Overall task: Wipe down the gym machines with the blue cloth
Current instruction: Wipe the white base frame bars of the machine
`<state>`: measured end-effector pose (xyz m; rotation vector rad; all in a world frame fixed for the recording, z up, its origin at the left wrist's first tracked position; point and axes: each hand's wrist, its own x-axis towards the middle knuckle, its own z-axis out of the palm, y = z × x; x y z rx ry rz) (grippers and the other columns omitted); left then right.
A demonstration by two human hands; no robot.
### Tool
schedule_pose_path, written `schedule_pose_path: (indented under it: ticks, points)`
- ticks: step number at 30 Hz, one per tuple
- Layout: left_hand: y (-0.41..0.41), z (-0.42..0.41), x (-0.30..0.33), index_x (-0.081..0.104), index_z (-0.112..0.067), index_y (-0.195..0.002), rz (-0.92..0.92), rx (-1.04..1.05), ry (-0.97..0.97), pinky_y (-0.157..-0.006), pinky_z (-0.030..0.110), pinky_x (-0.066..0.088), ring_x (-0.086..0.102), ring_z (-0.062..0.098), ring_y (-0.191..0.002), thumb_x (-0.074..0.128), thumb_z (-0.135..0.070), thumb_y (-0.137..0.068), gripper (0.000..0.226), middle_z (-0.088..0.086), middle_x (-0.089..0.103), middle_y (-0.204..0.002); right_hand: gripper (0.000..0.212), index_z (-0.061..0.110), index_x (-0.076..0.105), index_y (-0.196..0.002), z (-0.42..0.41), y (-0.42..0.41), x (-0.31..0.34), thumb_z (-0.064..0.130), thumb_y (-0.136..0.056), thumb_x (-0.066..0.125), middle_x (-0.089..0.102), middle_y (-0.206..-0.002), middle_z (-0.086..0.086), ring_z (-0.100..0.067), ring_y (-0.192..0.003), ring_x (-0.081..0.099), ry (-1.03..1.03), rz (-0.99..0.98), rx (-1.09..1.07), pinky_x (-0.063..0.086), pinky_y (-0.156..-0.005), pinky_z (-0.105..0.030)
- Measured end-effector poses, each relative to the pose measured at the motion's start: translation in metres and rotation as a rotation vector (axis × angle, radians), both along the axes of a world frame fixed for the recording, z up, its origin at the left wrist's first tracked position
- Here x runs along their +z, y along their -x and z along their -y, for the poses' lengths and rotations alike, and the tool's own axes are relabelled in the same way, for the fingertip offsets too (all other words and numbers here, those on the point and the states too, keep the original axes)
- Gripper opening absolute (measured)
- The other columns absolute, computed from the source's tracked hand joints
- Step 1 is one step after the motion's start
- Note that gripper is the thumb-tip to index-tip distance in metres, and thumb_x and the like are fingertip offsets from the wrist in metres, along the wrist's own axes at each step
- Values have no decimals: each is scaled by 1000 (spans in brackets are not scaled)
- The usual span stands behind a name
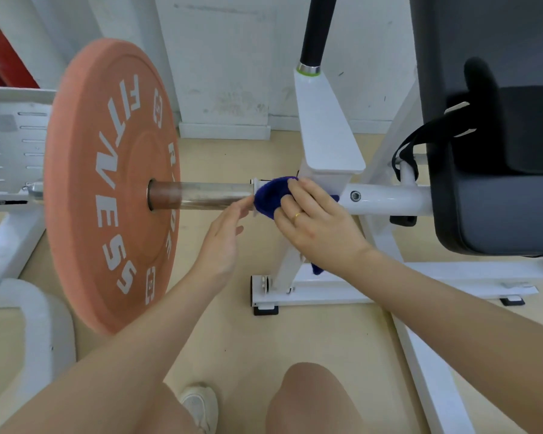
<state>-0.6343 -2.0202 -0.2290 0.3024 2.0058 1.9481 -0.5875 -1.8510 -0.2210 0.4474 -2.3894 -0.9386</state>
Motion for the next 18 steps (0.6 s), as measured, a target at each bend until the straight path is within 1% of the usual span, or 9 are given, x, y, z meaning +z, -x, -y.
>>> schedule_pose_path:
  ticks: [2, 5, 7, 8, 10, 13, 15, 16, 18]
  points:
    - [-1, -3, -3, 54, -23, -128, -4, 9, 9, -110, 33, 33, 45, 2, -124, 19, -25, -102, 44, -10, 53, -132, 34, 7, 70, -99, -5, -4, -18, 3, -84, 40, 67, -105, -9, -31, -110, 59, -33, 28, -19, 28, -110, -42]
    - [-6, -6, -8, 53, -30, -124, -13, -19, 16, -111, 31, 31, 42, 3, -126, 27, -32, -98, 37, -8, 49, -136, 34, 16, 72, -106, 2, -11, -63, 26, -76, 62, 66, -116, -1, -25, -119, 55, -153, 266, -43, 17, -113, -40]
    - [-11, -8, -9, 53, -31, -126, 11, -43, 29, -106, 23, 32, 42, 4, -126, 32, -37, -94, 39, -9, 48, -135, 38, 20, 74, -101, 4, -10, -71, 36, -66, 73, 68, -111, 2, -23, -119, 55, -124, 370, -29, 20, -113, -37]
    - [-14, -9, -9, 52, -28, -129, 21, -51, 37, -103, 20, 33, 43, 5, -126, 32, -34, -97, 38, -10, 48, -134, 33, 18, 74, -95, 1, -12, -69, 32, -65, 75, 69, -103, 0, -25, -115, 57, -38, 375, 54, 25, -110, -37]
    - [-20, -13, -10, 48, -23, -133, 28, -67, 35, -100, 20, 36, 45, 7, -124, 29, -23, -101, 37, -7, 48, -135, 23, 13, 70, -92, -10, -21, -66, 15, -69, 72, 67, -92, -5, -28, -102, 59, 280, 353, 226, 36, -95, -35]
    - [-25, -20, -12, 41, -24, -138, 16, -95, 18, -106, 28, 36, 47, 9, -124, 33, -14, -100, 39, -7, 44, -141, 34, 11, 64, -105, -26, -46, -42, 8, -75, 48, 63, -95, -5, -26, -86, 53, 1028, 87, -70, 41, -72, -33]
    - [-25, -25, -13, 37, -27, -140, -26, -125, 22, -108, 25, 35, 46, 0, -124, 36, -11, -99, 44, -19, 46, -136, 34, 15, 52, -120, -34, -54, -22, 9, -88, 41, 56, -103, 2, -16, -88, 53, 1622, -47, -346, 38, -71, -26]
    - [-25, -30, -12, 35, -28, -140, -45, -141, 18, -104, 17, 38, 49, -9, -117, 37, -9, -99, 46, -29, 50, -126, 34, 18, 44, -126, -34, -51, -15, 12, -93, 41, 53, -108, 6, -10, -88, 53, 1867, -83, -409, 39, -72, -24]
    - [-27, -39, -10, 32, -30, -140, -82, -180, 27, -95, 8, 41, 49, -21, -104, 37, -6, -98, 48, -37, 50, -117, 31, 26, 40, -125, -27, -33, -6, 22, -94, 42, 52, -113, 7, -7, -92, 55, 2093, -76, -292, 46, -85, -28]
